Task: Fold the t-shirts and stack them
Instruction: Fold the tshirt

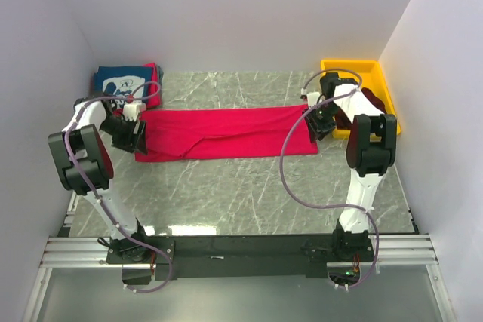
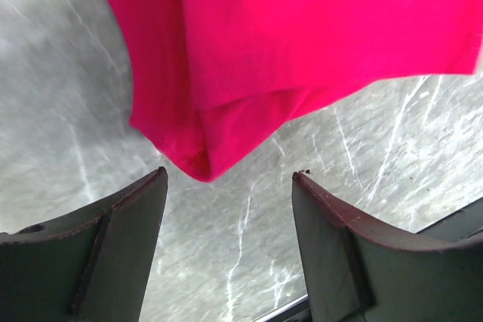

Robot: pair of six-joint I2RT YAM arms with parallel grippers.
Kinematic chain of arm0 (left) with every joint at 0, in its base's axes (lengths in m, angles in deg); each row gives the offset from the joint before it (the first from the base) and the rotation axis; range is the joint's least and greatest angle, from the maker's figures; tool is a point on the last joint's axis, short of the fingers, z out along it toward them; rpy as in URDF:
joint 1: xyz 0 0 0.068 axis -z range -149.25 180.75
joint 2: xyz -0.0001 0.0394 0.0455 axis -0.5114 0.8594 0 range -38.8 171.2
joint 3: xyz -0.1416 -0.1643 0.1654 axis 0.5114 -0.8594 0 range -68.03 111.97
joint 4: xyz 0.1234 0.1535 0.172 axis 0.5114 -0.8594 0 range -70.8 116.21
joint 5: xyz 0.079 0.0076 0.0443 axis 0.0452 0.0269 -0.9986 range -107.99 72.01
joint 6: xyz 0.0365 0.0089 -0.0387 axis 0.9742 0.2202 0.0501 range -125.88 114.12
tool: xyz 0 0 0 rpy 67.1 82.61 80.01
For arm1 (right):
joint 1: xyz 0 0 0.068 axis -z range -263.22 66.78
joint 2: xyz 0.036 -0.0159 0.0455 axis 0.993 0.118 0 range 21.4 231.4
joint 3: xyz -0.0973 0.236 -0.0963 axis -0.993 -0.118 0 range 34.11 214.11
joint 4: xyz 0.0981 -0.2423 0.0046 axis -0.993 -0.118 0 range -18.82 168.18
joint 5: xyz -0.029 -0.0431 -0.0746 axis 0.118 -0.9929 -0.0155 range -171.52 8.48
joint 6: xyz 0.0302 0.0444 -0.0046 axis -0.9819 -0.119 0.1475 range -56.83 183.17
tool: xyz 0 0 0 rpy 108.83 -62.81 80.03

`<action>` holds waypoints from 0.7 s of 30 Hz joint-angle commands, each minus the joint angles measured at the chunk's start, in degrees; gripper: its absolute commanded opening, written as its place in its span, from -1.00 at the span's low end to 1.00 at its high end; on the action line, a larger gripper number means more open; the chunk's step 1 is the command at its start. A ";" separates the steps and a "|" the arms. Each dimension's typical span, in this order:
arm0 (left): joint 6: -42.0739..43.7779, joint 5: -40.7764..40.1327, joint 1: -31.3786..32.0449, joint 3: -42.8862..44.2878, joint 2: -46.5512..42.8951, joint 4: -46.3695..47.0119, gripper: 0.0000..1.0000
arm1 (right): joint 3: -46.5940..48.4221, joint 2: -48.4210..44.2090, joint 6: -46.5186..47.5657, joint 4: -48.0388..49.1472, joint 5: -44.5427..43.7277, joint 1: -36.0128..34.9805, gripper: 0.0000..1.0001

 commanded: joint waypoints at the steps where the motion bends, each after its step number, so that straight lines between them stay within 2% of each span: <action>1: -1.65 2.32 -1.56 -2.33 -1.24 2.93 0.45 | 0.29 0.26 -5.13 1.95 1.44 0.84 -0.06; 7: -2.70 2.75 -1.73 -4.35 -0.01 6.00 0.34 | 0.65 3.69 -7.42 3.36 1.27 1.01 -0.06; 10: -3.14 3.63 -1.82 -5.05 1.48 6.89 0.14 | 0.65 5.44 -7.86 3.45 0.75 1.10 -0.16; 11: -2.97 3.90 -1.82 -5.14 1.74 6.89 -0.05 | 0.39 6.06 -7.77 3.27 0.48 1.01 -0.20; 13: -2.79 3.64 -1.82 -5.76 2.27 6.98 -0.24 | -0.14 6.33 -7.42 3.53 -0.83 1.19 -0.34; 14: -2.62 3.46 -1.73 -6.37 2.36 6.98 -0.40 | -0.93 6.41 -7.07 3.62 -1.27 1.10 -0.45; 16: -2.27 2.85 -1.82 -6.90 2.27 7.15 -0.54 | -1.46 6.33 -6.89 3.80 -1.89 1.27 -0.56; 17: -2.18 2.58 -1.82 -7.51 2.19 7.15 -0.68 | -1.90 6.33 -6.89 3.80 -1.98 1.28 -0.63; 19: -1.91 2.06 -1.82 -8.04 1.92 6.89 -0.83 | -2.34 6.06 -7.07 4.15 -2.33 1.36 -0.85; 20: -1.82 1.79 -1.91 -8.48 1.92 6.80 -0.98 | -2.78 5.89 -6.98 4.24 -2.42 1.45 -0.94; 21: -1.74 1.61 -1.91 -8.66 1.40 6.54 -0.99 | -3.04 5.80 -6.72 4.06 -2.51 1.45 -1.00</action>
